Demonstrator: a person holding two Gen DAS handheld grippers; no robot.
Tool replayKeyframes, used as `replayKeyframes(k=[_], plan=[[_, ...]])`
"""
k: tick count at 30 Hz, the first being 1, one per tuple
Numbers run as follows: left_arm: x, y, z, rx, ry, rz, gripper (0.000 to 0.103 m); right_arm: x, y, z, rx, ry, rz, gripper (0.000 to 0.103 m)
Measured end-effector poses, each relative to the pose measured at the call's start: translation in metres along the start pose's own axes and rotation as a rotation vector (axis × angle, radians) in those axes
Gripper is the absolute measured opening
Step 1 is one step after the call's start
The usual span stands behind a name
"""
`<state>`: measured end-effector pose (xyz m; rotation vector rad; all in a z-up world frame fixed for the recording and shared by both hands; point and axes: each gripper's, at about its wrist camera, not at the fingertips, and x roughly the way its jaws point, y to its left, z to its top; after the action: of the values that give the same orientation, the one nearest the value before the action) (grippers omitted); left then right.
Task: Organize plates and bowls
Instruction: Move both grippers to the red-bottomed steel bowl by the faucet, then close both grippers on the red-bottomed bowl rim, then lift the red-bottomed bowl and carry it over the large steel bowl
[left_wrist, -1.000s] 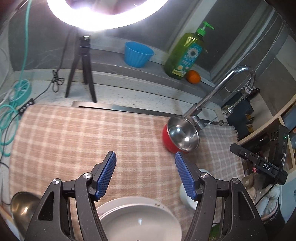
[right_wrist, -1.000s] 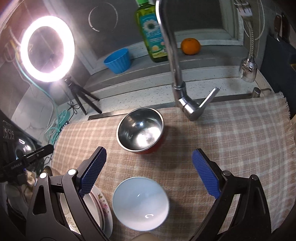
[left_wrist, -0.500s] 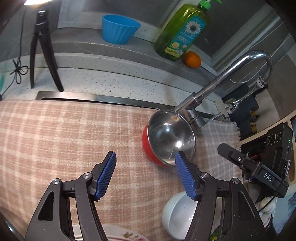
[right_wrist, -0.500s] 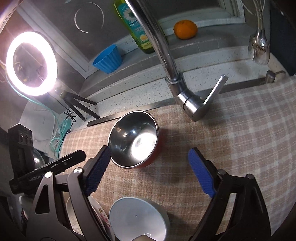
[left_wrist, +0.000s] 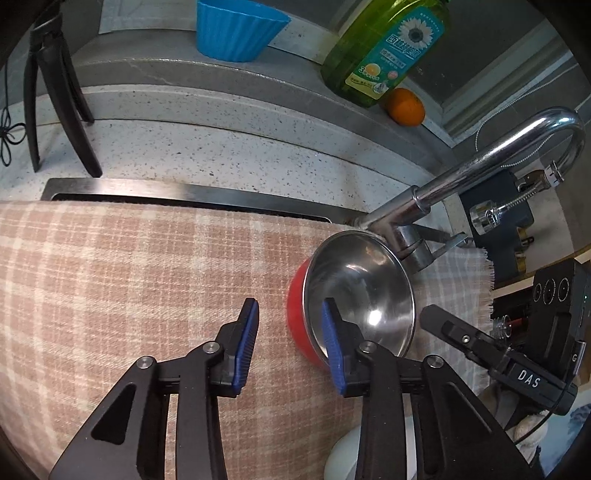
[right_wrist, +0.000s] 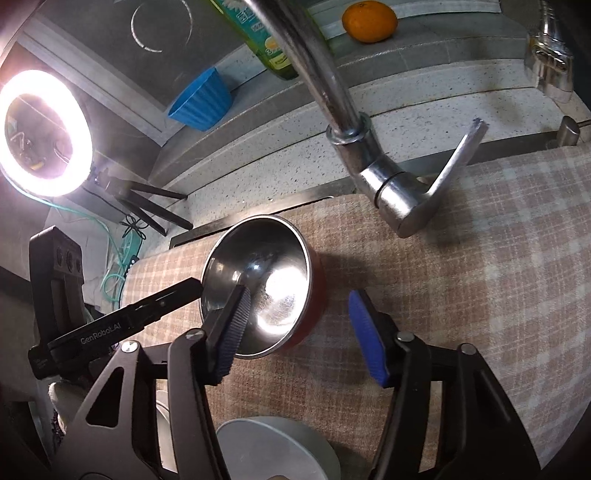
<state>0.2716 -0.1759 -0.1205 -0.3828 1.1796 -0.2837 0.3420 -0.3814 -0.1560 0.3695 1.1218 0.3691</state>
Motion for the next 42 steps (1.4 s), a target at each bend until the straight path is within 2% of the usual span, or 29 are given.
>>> replayKeyframes(k=[3, 11, 16, 28, 42], plan=[[0.005, -0.003, 0.003, 0.012, 0.007, 0.008, 0.031, 0.007, 0.001, 0.002, -0.004, 0.011, -0.012, 0.053], [0.017, -0.004, 0.004, 0.024, 0.031, 0.01, 0.018, 0.02, -0.002, 0.002, 0.002, 0.049, -0.03, 0.024], [0.018, -0.007, 0.005, 0.037, 0.033, 0.005, 0.013, 0.021, -0.003, 0.001, 0.0, 0.055, -0.034, 0.016], [0.008, -0.011, 0.002, 0.054, 0.016, 0.007, 0.011, 0.015, 0.005, -0.002, -0.014, 0.05, -0.043, 0.015], [-0.045, -0.004, -0.018, 0.043, -0.059, 0.001, 0.011, -0.014, 0.045, -0.022, -0.067, 0.024, -0.003, 0.015]])
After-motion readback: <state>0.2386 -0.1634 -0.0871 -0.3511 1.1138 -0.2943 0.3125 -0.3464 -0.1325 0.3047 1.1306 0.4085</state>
